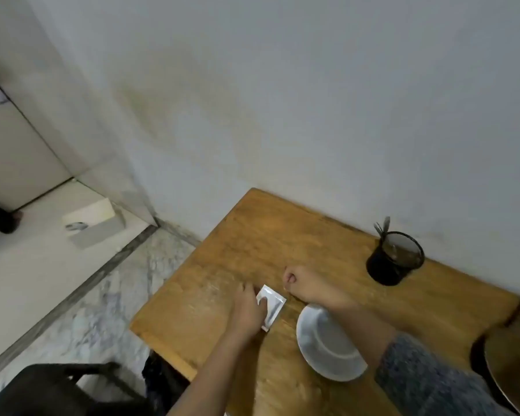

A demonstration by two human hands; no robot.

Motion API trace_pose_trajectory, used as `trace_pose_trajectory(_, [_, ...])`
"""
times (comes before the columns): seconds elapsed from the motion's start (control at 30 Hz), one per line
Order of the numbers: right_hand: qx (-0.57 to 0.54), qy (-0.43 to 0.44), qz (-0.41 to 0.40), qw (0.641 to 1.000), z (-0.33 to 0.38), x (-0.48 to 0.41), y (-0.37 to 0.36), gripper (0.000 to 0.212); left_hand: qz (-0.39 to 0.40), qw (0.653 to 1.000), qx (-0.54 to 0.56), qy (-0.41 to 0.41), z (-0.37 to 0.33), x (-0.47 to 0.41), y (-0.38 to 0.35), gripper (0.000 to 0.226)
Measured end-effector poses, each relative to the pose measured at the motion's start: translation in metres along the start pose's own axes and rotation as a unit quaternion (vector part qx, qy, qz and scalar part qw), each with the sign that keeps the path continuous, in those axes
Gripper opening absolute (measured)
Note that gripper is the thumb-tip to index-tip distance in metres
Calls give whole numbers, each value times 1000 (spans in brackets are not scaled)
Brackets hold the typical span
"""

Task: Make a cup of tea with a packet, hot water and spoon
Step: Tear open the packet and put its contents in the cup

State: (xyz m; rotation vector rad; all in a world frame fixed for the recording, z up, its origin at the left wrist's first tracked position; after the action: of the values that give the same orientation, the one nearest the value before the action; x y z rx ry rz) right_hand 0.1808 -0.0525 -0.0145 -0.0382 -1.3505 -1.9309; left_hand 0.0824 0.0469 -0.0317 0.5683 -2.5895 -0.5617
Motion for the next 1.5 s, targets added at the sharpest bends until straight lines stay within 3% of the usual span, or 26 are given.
trace_pose_trajectory(0.13, [5, -14, 26, 1000, -2, -13, -28, 17, -50, 997, -52, -6, 21, 3, -1, 39])
trace_pose_trajectory(0.33, [66, -18, 62, 996, 1, -26, -54, 10, -62, 998, -3, 30, 36, -1, -6, 45])
trace_pose_trajectory(0.53, [51, -28, 66, 996, 2, -35, -64, 25, -47, 999, 6, 22, 51, -6, -3, 32])
trace_pose_trajectory(0.67, [39, 16, 101, 994, 14, -28, -58, 20, -12, 993, 120, -11, 54, -2, 0, 23])
trace_pose_trajectory(0.8, [45, 56, 132, 989, 28, -6, -30, 18, 46, 963, 267, -15, 34, -1, 9, 9])
trace_pose_trajectory(1.0, [3, 93, -23, 995, 47, 33, 70, 8, 119, 951, 265, -105, -64, -3, 22, 7])
trace_pose_trajectory(1.17, [-44, 84, -134, 987, 35, 71, 136, 11, 108, 943, 258, -179, -138, 6, 22, 6])
trace_pose_trajectory(1.5, [-116, 19, -217, 969, -4, 117, 198, 6, 157, 921, 273, -231, -216, 12, -5, 7])
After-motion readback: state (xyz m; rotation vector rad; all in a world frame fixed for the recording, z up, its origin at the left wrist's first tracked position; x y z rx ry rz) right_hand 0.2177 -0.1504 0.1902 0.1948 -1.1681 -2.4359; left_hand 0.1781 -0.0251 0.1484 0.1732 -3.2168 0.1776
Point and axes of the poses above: each hand's wrist, its own x-axis away from the middle knuckle, its own y-axis out of the back of the hand, z = x × y, the point moved 10 cm from there along -x, towards the middle knuckle, and after that the axes turned 14 degrees about x, right-handed, at the moved point
